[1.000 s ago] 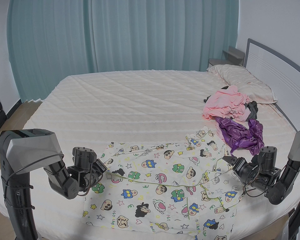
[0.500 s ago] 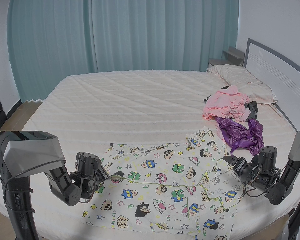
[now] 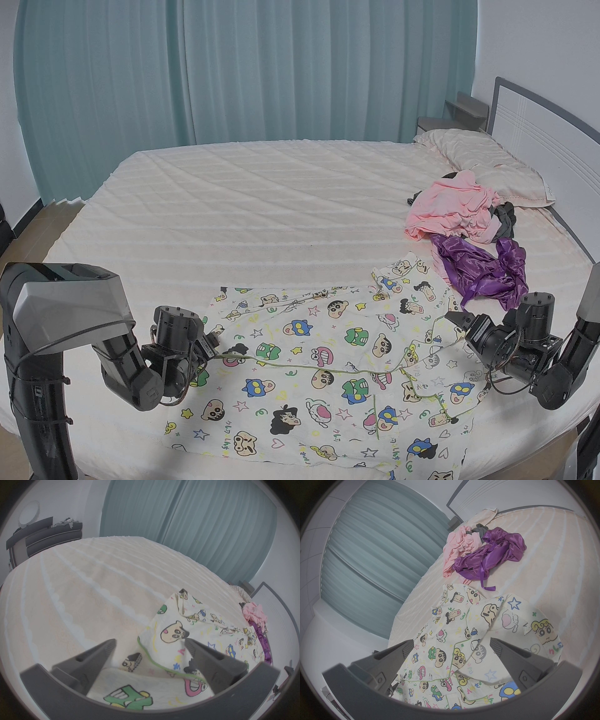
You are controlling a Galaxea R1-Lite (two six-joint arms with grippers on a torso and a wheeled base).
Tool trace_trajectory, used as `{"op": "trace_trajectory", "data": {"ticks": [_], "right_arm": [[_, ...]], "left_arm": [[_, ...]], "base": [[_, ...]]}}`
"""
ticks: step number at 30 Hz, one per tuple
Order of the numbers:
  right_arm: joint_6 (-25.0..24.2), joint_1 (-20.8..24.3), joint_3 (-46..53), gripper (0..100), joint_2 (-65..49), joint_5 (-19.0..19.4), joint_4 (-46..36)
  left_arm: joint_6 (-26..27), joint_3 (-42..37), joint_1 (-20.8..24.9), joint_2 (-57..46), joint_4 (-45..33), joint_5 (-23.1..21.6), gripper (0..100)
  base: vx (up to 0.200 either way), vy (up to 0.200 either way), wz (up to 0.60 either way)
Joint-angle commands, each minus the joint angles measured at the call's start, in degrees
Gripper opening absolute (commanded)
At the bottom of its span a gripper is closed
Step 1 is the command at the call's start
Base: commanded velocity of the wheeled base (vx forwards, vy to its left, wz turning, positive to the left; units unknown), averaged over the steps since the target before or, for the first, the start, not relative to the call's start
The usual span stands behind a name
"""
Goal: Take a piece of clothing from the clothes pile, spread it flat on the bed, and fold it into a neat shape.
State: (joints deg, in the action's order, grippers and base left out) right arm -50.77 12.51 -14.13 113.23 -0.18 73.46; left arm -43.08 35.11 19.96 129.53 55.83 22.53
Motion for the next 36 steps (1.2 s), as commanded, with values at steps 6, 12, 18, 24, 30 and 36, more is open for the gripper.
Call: {"op": "trace_trajectory", "data": {"ticks": [6, 12, 18, 24, 30, 36], "right_arm": [[0.1, 0.2, 0.2, 100, -1.3, -0.3, 0.0], [0.1, 0.6, 0.2, 100, -1.3, -0.3, 0.0], [0.0, 1.1, 0.3, 100, -1.1, -0.3, 0.0], [0.1, 1.3, 0.6, 100, -0.9, -0.3, 0.0], [0.0, 1.3, 0.6, 100, -0.7, -0.3, 0.0], [0.0, 1.3, 0.7, 100, -0.6, -0.3, 0.0]], "left_arm": [[0.5, 6.0, -2.6, -10.1, -3.8, -1.0, 100], [-0.7, 19.4, -1.9, -6.7, -14.5, -5.3, 100], [-2.9, 31.4, -0.5, 5.0, -22.5, -7.7, 100], [-9.7, 35.7, 0.7, 8.1, -26.1, -15.3, 100], [-13.1, 36.0, 0.8, 7.8, -26.5, -15.6, 100], [-13.4, 35.3, 0.9, 7.7, -26.4, -15.6, 100]], "base": [[0.000, 0.000, 0.00], [0.000, 0.000, 0.00], [0.000, 0.000, 0.00], [0.000, 0.000, 0.00], [0.000, 0.000, 0.00], [0.000, 0.000, 0.00]]}}
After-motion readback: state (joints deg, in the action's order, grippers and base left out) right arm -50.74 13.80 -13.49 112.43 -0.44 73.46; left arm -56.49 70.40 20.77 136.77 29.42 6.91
